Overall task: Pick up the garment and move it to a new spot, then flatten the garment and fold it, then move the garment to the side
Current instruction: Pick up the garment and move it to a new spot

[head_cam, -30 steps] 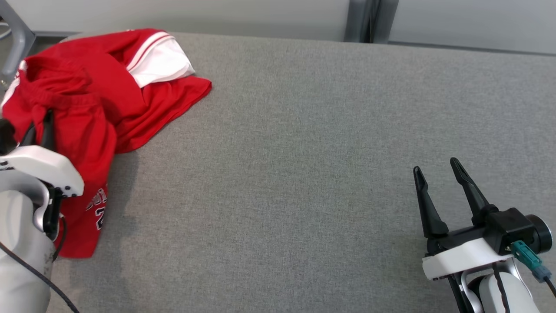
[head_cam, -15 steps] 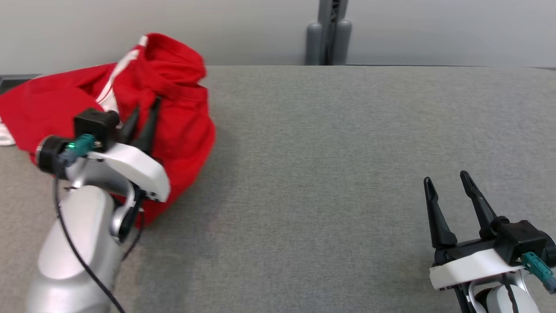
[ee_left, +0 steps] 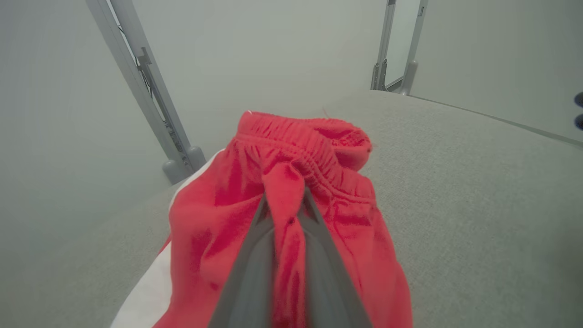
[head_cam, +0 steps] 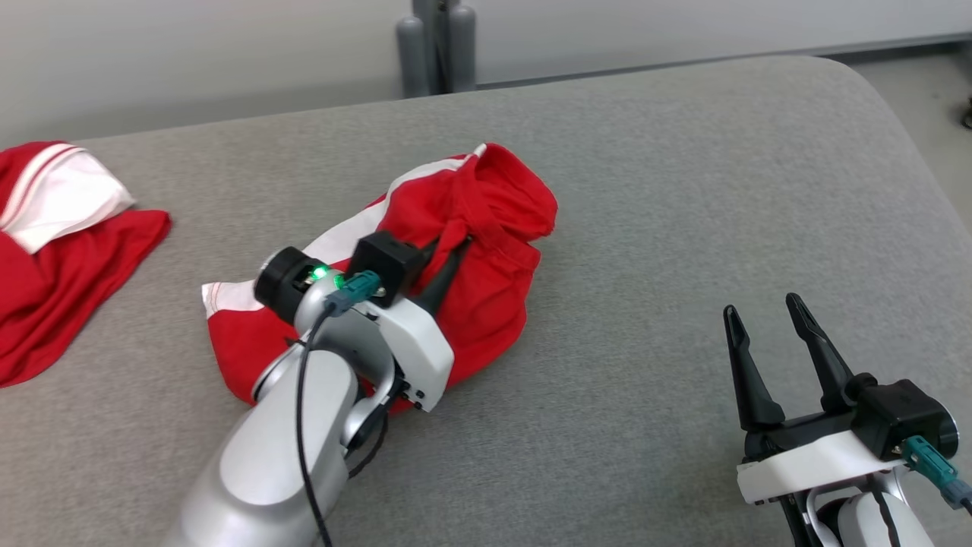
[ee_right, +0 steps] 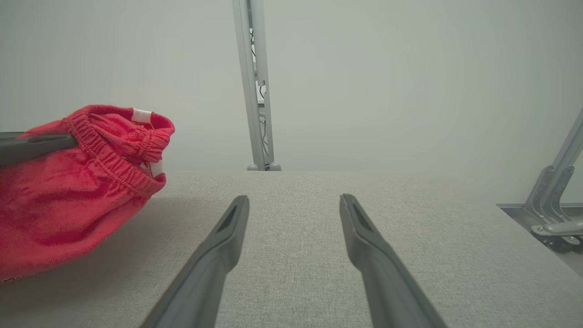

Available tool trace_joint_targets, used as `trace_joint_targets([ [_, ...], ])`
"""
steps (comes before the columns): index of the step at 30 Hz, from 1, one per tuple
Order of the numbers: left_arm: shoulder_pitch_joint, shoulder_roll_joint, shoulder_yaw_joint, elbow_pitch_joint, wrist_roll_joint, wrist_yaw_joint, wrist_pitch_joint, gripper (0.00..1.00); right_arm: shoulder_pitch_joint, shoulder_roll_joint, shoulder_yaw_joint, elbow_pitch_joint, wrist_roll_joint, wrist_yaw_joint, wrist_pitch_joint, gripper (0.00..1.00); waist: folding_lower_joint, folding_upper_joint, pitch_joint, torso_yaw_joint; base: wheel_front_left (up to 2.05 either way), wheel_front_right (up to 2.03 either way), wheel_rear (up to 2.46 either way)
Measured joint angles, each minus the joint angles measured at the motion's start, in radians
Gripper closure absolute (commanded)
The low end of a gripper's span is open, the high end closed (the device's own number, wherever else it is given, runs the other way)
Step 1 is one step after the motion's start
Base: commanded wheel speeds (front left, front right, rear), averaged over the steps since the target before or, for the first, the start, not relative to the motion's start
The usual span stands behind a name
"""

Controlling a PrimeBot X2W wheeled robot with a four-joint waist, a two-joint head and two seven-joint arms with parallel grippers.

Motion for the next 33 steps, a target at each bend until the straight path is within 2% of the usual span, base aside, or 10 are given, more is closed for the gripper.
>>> trace_joint_targets([
  [6,-0.031,-0.044,-0.081,0.126,-0.027,-0.003,-0.02,1.0,-0.015,0.0,0.031,0.003,0.023,0.0,0.0,0.0,0.0,0.0,0.034,-0.072,0.0,0.0,0.0],
  [11,-0.043,-0.061,-0.126,0.249,-0.049,-0.003,-0.067,1.0,-0.033,0.0,0.053,0.005,0.039,0.0,0.0,0.0,0.0,0.0,0.058,-0.119,0.0,0.0,0.0],
  [19,-0.046,-0.065,-0.227,0.321,-0.14,0.014,-0.132,0.99,-0.031,0.0,0.061,0.009,0.04,0.0,0.0,0.0,0.0,0.0,0.059,-0.147,0.0,0.0,0.0],
  [20,-0.045,-0.065,-0.245,0.321,-0.156,0.02,-0.136,0.74,-0.03,0.0,0.06,0.012,0.04,0.0,0.0,0.0,0.0,0.0,0.056,-0.146,0.0,0.0,0.0],
  [22,-0.041,-0.065,-0.277,0.318,-0.199,0.025,-0.141,0.43,-0.03,0.0,0.061,0.015,0.039,0.0,0.0,0.0,0.0,0.0,0.048,-0.142,0.0,0.0,0.0],
  [23,-0.034,-0.065,-0.294,0.313,-0.226,0.029,-0.14,0.17,-0.03,0.0,0.062,0.017,0.039,0.0,0.0,0.0,0.0,0.0,0.044,-0.139,0.0,0.0,0.0],
  [24,-0.025,-0.065,-0.312,0.311,-0.247,0.033,-0.14,0.0,-0.03,0.0,0.064,0.019,0.038,0.0,0.0,0.0,0.0,0.0,0.039,-0.136,0.0,0.0,0.0],
  [33,-0.012,-0.066,-0.437,0.305,-0.389,0.083,-0.175,0.0,-0.029,0.0,0.061,0.026,0.019,0.0,0.0,0.0,0.0,0.0,0.008,-0.104,0.0,0.0,0.0],
])
